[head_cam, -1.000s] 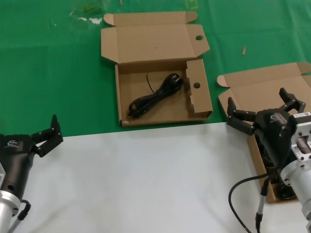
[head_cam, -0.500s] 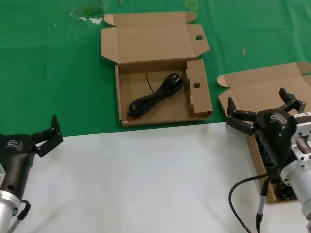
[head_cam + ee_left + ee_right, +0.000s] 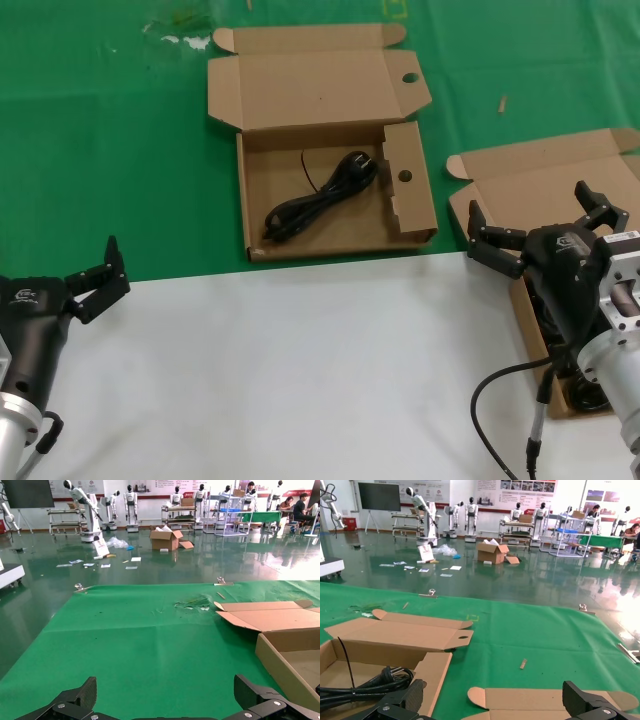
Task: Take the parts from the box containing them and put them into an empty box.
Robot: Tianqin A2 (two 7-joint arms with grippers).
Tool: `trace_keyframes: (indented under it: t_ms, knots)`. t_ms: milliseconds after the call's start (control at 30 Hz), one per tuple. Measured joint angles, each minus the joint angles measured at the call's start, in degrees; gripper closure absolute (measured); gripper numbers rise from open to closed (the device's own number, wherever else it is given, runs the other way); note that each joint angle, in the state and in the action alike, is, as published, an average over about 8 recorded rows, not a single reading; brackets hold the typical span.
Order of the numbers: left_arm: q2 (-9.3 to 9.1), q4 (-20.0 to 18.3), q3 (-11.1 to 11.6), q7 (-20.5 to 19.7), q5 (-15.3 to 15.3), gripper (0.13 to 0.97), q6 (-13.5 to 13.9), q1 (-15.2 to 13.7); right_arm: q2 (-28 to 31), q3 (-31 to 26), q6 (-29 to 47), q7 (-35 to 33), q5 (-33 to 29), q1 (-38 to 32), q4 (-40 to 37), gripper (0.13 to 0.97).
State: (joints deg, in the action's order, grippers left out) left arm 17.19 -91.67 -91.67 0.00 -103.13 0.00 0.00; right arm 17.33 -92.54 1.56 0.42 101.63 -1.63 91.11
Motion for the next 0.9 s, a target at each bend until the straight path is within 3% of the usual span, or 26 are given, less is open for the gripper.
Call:
trace_keyframes:
  t_ms: [900]
  knots:
    - [0.0,0.0,0.0,0.0,0.0,0.132,0.0,0.0,0.0,0.0,0.0,0.0,0.0,0.0,0.0,0.129]
